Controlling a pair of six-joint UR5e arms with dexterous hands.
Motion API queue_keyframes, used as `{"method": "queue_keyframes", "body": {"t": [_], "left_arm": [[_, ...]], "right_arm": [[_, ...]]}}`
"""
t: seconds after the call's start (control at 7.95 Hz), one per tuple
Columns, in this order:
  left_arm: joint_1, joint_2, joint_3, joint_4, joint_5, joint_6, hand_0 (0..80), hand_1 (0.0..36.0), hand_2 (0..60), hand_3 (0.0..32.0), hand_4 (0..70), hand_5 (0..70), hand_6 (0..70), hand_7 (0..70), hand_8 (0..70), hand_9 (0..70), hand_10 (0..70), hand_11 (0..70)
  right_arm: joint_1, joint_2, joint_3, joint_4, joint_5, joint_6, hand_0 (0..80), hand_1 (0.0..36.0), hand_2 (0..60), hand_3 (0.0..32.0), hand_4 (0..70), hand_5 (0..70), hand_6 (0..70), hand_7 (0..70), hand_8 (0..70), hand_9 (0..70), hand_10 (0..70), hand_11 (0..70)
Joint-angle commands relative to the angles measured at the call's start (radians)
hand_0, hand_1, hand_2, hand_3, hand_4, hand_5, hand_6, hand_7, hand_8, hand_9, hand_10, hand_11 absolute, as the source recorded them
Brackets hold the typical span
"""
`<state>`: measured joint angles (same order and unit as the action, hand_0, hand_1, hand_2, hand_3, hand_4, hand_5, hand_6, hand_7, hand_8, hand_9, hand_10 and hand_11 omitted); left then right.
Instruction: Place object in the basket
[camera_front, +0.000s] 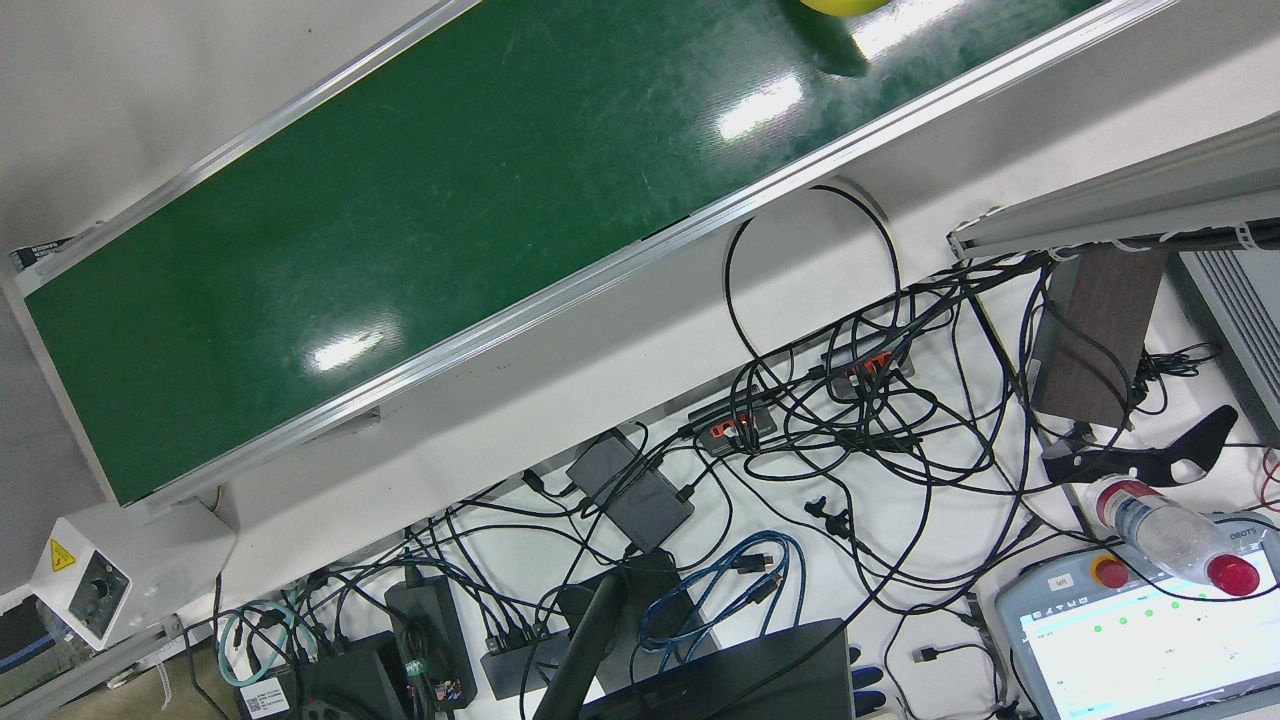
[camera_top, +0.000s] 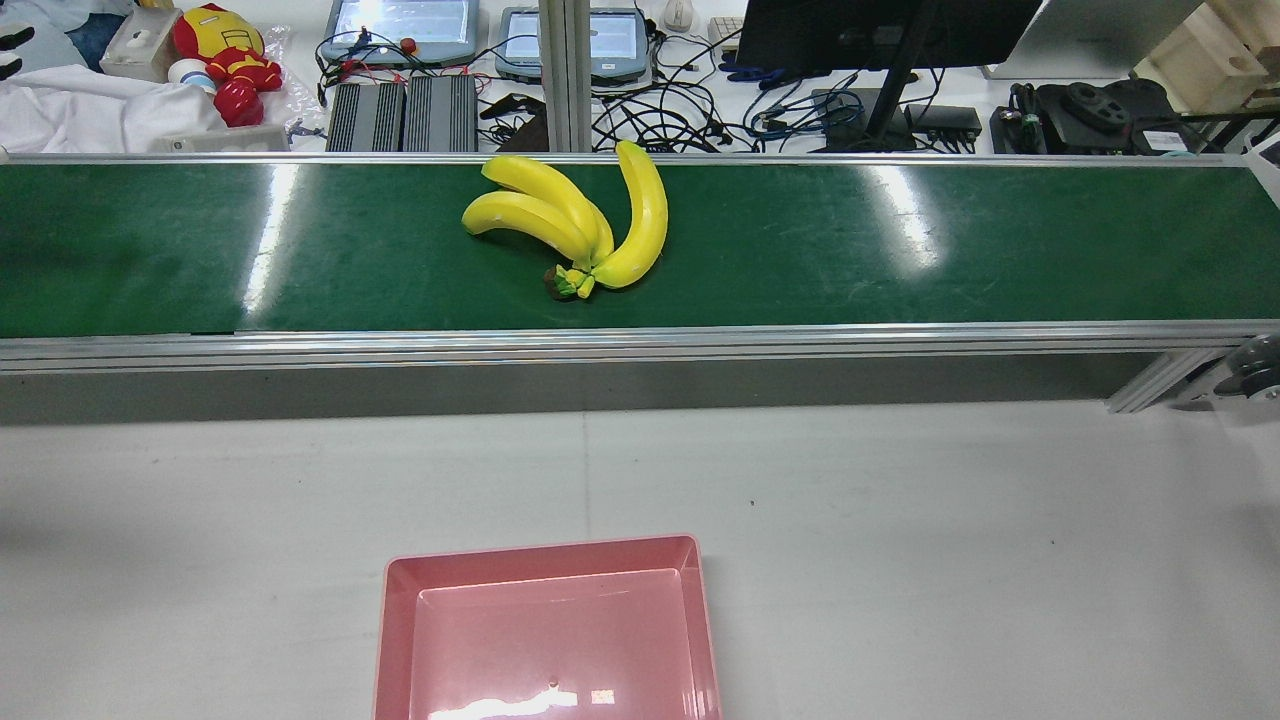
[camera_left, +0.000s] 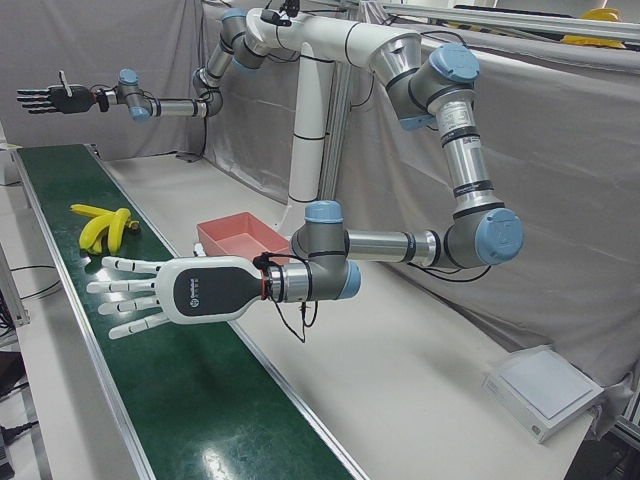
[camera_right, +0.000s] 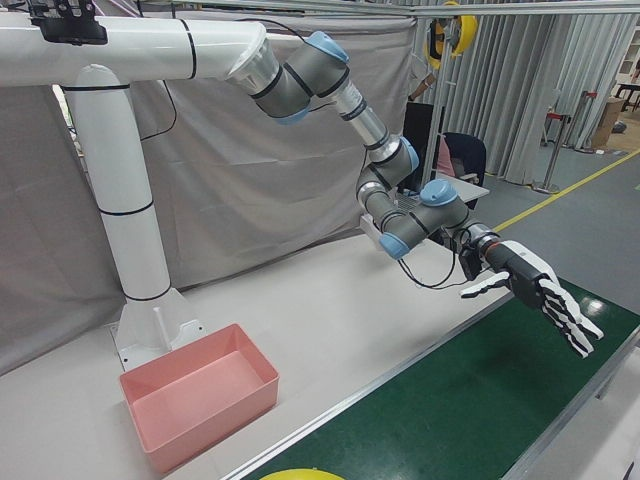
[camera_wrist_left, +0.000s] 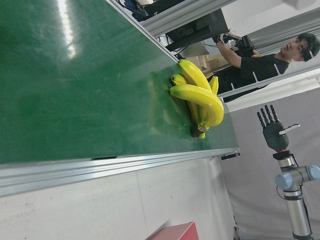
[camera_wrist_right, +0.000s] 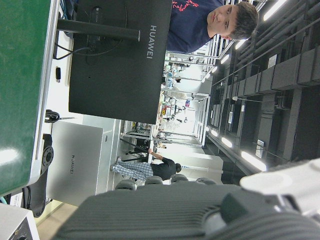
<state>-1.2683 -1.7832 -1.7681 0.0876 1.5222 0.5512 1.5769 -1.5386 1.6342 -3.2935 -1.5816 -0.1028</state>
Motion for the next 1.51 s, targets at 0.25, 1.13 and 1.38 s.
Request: {"method": "queue_keyframes", "body": {"t": [0.25, 1.13, 1.38], "left_arm": [[0.044, -0.028, -0.083, 0.050, -0.007, 0.166, 57.4, 13.4, 0.0, 20.6, 2.1, 18.8, 0.5, 6.5, 9.3, 9.1, 2.8, 6.2], [0.093, -0.050, -0.129, 0.089, -0.066, 0.363, 57.2, 12.7, 0.0, 20.2, 1.1, 18.3, 0.8, 6.7, 10.1, 9.5, 2.3, 5.4], [0.113, -0.053, -0.129, 0.106, -0.089, 0.386, 55.5, 12.7, 0.0, 18.0, 2.4, 18.7, 1.3, 6.6, 9.9, 9.7, 2.2, 5.1]], "right_arm": [[-0.002, 0.000, 0.000, 0.000, 0.000, 0.000, 0.0, 0.0, 0.0, 0.0, 0.0, 0.0, 0.0, 0.0, 0.0, 0.0, 0.0, 0.0], [0.000, 0.000, 0.000, 0.000, 0.000, 0.000, 0.0, 0.0, 0.0, 0.0, 0.0, 0.0, 0.0, 0.0, 0.0, 0.0, 0.0, 0.0], [0.000, 0.000, 0.000, 0.000, 0.000, 0.000, 0.0, 0.0, 0.0, 0.0, 0.0, 0.0, 0.0, 0.0, 0.0, 0.0, 0.0, 0.0]]}}
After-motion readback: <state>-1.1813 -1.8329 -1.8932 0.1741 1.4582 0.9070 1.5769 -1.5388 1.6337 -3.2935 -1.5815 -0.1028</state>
